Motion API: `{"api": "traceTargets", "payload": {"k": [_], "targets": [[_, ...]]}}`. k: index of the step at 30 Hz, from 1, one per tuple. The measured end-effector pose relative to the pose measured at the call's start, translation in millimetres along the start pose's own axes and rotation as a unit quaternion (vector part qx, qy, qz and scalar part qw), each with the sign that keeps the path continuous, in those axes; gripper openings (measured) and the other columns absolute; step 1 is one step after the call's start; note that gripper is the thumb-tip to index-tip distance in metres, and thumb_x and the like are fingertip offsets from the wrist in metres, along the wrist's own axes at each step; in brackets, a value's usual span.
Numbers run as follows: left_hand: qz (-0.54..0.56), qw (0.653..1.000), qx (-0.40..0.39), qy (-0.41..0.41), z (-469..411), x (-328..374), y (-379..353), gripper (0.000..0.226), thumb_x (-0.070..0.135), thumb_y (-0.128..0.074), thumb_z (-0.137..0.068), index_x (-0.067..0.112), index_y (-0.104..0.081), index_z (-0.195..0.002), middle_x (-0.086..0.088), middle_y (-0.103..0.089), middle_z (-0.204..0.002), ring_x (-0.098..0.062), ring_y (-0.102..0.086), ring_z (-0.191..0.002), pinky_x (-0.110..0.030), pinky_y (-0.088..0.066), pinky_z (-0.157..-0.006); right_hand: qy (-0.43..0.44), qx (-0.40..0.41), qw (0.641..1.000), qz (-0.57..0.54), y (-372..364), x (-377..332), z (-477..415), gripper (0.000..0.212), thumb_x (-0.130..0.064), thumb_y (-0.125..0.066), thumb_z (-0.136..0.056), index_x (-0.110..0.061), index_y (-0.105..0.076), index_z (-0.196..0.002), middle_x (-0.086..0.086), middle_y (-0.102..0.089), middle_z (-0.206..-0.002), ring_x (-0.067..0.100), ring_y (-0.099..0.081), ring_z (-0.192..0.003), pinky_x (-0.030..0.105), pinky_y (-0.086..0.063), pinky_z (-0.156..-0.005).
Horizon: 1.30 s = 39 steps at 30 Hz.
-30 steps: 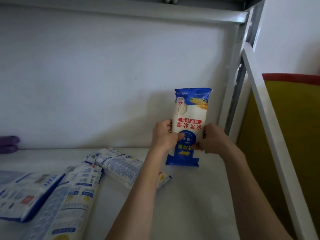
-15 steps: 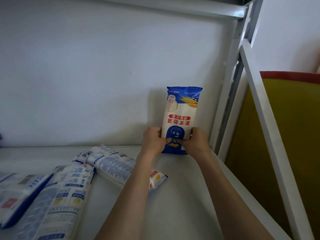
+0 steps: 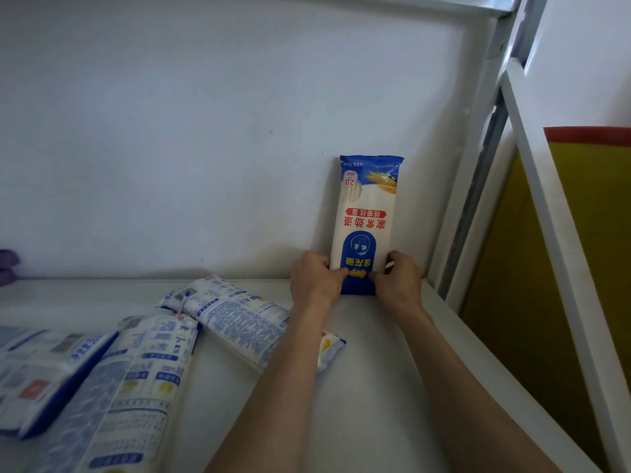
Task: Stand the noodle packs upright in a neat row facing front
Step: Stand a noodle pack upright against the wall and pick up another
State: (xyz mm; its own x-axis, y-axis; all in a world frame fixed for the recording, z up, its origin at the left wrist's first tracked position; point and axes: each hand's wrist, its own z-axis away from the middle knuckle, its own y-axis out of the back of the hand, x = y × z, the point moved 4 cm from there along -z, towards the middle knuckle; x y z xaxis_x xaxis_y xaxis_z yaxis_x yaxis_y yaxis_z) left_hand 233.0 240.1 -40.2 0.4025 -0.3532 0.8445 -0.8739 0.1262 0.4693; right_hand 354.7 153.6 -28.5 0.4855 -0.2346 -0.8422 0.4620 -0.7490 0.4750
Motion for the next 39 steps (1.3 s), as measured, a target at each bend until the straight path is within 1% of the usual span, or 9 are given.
{"api": "traceTargets", "payload": {"k": [12, 15, 18, 22, 26, 31, 33, 36, 39], "targets": [[0.035, 0.998, -0.045, 0.027, 5, 13, 6, 0.033, 0.025, -0.078, -0.081, 0.002, -0.071, -0.103, -0.011, -0.073, -0.107, -0.022, -0.07, -0.092, -0.023, -0.05, -0.057, -0.046, 0.014, 0.999, 0.025, 7, -4, 0, 0.042, -0.008, -0.066, -0.088, -0.004, -0.047, -0.125, 0.015, -0.056, -0.13, 0.031, -0.058, -0.117, 0.042, -0.053, -0.088], [0.047, 0.998, -0.028, 0.044, 9, 27, 22, 0.015, 0.011, -0.074, -0.082, 0.004, -0.07, -0.094, -0.007, -0.071, -0.092, -0.021, -0.068, -0.086, -0.019, -0.045, -0.052, -0.066, 0.015, 0.997, 0.033, 21, -12, 9, 0.041, -0.007, -0.067, -0.088, -0.006, -0.049, -0.125, 0.013, -0.056, -0.13, 0.03, -0.056, -0.117, 0.04, -0.053, -0.086], [0.072, 0.995, 0.021, 0.063, 17, 39, 45, 0.014, 0.006, -0.059, -0.086, 0.014, -0.062, -0.075, 0.004, -0.057, -0.071, -0.017, -0.057, -0.071, -0.021, -0.046, -0.059, -0.053, -0.057, 0.996, 0.03, 21, -27, 19, 0.035, -0.009, -0.067, -0.087, -0.005, -0.057, -0.12, 0.009, -0.061, -0.125, 0.026, -0.058, -0.113, 0.034, -0.051, -0.075], [0.094, 0.989, 0.008, 0.115, 28, 44, 76, 0.022, 0.012, -0.063, -0.08, 0.004, -0.068, -0.1, -0.011, -0.069, -0.096, -0.027, -0.068, -0.09, -0.034, -0.058, -0.082, -0.035, -0.128, 0.991, 0.027, 8, -48, 32, 0.029, -0.012, -0.072, -0.083, -0.001, -0.065, -0.108, 0.014, -0.066, -0.112, 0.026, -0.064, -0.102, 0.034, -0.057, -0.077], [0.096, 0.98, 0.017, 0.174, 48, 27, 117, 0.038, 0.015, -0.067, -0.073, -0.002, -0.061, -0.106, -0.018, -0.067, -0.102, -0.031, -0.068, -0.086, -0.038, -0.06, -0.076, -0.009, -0.225, 0.974, 0.023, -11, -66, 52, 0.025, -0.013, -0.072, -0.083, 0.009, -0.069, -0.095, 0.017, -0.069, -0.083, 0.024, -0.065, -0.075, 0.034, -0.058, -0.076], [0.164, 0.95, 0.025, 0.264, 85, 2, 146, 0.031, 0.018, -0.067, -0.078, 0.004, -0.055, -0.102, -0.01, -0.057, -0.088, -0.027, -0.059, -0.091, -0.033, -0.055, -0.077, 0.004, -0.31, 0.946, 0.093, -35, -73, 71, 0.029, -0.023, -0.074, -0.083, 0.004, -0.068, -0.092, 0.012, -0.068, -0.079, 0.02, -0.064, -0.072, 0.035, -0.059, -0.078], [0.13, 0.954, 0.026, 0.268, 96, -5, 148, 0.044, 0.027, -0.069, -0.066, 0.004, -0.062, -0.103, -0.01, -0.066, -0.094, -0.029, -0.064, -0.094, -0.038, -0.055, -0.087, 0.01, -0.323, 0.935, 0.145, -39, -72, 77, 0.03, -0.029, -0.073, -0.083, -0.001, -0.067, -0.095, 0.006, -0.066, -0.075, 0.017, -0.064, -0.068, 0.032, -0.058, -0.071], [0.038, 0.967, 0.029, 0.25, 108, -13, 147, 0.027, 0.026, -0.064, -0.078, 0.002, -0.058, -0.09, -0.01, -0.061, -0.09, -0.032, -0.062, -0.097, -0.038, -0.053, -0.09, 0.03, -0.323, 0.929, 0.179, -42, -72, 81, 0.036, -0.036, -0.071, -0.083, -0.003, -0.068, -0.097, 0.003, -0.065, -0.072, 0.014, -0.062, -0.063, 0.024, -0.05, -0.059], [-0.009, 0.97, 0.036, 0.242, 106, -20, 142, 0.039, 0.027, -0.063, -0.081, 0.001, -0.058, -0.11, -0.016, -0.064, -0.109, -0.035, -0.064, -0.103, -0.037, -0.053, -0.085, 0.038, -0.334, 0.924, 0.18, -47, -71, 81, 0.045, -0.043, -0.072, -0.08, -0.001, -0.07, -0.095, 0.008, -0.07, -0.078, 0.017, -0.065, -0.066, 0.028, -0.053, -0.065]]}}
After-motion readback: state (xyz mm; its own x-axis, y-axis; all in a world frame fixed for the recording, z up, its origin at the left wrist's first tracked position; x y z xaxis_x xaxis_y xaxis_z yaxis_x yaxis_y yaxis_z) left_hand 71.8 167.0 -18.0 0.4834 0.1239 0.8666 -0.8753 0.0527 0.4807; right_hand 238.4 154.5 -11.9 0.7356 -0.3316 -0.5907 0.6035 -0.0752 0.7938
